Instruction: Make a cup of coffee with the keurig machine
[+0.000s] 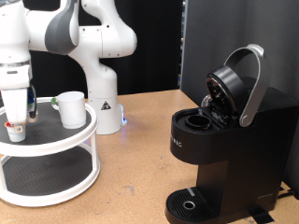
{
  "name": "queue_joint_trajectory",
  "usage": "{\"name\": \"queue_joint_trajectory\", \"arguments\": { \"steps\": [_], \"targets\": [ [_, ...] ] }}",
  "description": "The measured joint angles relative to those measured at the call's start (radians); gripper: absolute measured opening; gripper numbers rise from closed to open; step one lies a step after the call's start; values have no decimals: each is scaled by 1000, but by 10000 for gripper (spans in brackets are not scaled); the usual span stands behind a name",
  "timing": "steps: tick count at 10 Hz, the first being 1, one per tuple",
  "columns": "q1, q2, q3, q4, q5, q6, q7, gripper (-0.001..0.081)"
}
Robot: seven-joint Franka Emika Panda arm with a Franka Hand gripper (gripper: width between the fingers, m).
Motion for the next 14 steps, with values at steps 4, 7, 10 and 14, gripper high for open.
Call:
{"name": "queue_joint_trajectory", "arguments": {
  "steps": [4, 7, 10, 14],
  "targets": [
    [0, -3, 0, 0, 0, 0, 3, 449],
    [1, -53, 1, 18, 46, -60, 1, 449],
    [3, -143, 20, 82, 79, -213, -2, 449],
    [4, -181, 35, 111, 93, -290, 0, 449]
  ]
}}
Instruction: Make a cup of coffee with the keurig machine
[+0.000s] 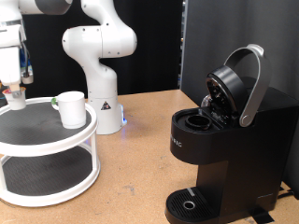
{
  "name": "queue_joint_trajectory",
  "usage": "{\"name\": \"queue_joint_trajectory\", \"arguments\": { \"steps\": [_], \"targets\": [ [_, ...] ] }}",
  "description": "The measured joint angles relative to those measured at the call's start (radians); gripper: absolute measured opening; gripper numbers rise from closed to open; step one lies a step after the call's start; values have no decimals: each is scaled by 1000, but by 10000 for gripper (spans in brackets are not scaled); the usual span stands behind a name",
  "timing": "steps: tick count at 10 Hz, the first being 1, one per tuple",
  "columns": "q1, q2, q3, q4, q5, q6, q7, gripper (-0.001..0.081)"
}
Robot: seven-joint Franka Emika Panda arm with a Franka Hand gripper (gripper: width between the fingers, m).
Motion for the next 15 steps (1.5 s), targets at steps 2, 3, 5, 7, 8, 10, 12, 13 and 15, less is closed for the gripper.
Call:
{"name": "queue_joint_trajectory", "arguments": {
  "steps": [2, 3, 5, 7, 8, 10, 12, 13, 15],
  "targets": [
    [32, -2, 6, -1, 122, -16, 37, 449],
    [57, -2, 19, 5, 192, -29, 85, 449],
    [93, -3, 53, 25, 299, -37, 181, 449],
    [107, -2, 92, 42, 328, -37, 267, 449],
    [106, -1, 90, 40, 328, -37, 259, 449],
    [130, 4, 95, 42, 391, -38, 276, 449],
    [189, 21, 99, 74, 484, -73, 290, 449],
    [217, 35, 104, 103, 490, -90, 279, 449],
    [252, 66, 117, 141, 491, -90, 277, 449]
  ]
}}
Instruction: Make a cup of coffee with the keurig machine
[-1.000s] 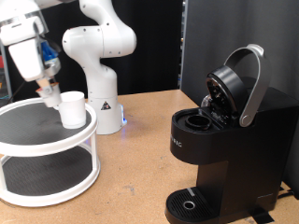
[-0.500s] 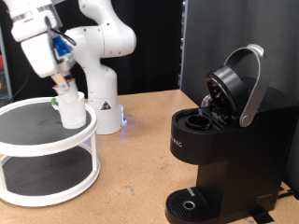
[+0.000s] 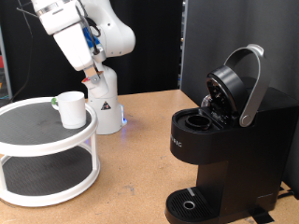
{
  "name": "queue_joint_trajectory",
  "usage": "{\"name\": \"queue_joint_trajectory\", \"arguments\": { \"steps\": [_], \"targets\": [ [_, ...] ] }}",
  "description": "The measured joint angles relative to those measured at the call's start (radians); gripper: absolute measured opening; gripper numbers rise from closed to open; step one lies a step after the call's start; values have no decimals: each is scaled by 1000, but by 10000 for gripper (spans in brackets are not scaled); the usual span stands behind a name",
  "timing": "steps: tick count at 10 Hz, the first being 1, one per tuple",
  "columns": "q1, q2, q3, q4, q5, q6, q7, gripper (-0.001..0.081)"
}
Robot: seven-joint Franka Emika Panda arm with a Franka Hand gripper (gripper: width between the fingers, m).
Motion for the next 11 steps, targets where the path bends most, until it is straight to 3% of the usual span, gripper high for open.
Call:
{"name": "queue_joint_trajectory", "arguments": {
  "steps": [2, 4, 7, 11],
  "targets": [
    [1, 2, 4, -2, 0, -7, 4, 449],
    [23, 21, 35, 17, 35, 0, 69, 449],
    [69, 61, 75, 68, 111, 25, 130, 449],
    [131, 138, 113, 165, 138, 3, 163, 449]
  ]
}}
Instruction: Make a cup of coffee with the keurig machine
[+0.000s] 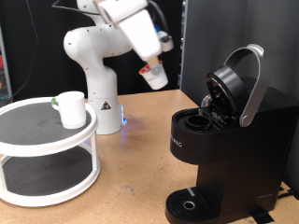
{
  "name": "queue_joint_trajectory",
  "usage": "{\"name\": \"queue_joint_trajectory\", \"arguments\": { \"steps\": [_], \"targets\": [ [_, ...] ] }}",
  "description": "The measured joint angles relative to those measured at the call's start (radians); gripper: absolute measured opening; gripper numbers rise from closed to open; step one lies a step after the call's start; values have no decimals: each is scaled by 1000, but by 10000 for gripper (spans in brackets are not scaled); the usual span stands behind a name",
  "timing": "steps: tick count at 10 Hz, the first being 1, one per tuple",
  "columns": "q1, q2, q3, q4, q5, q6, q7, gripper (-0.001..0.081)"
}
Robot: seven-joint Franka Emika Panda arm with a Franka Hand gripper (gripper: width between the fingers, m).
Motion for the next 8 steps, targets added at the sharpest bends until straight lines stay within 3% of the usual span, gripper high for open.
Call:
{"name": "queue_joint_trajectory", "arguments": {
  "steps": [4, 8],
  "targets": [
    [37, 79, 37, 71, 31, 3, 16, 449],
    [37, 85, 42, 55, 16, 26, 14, 449]
  ]
}}
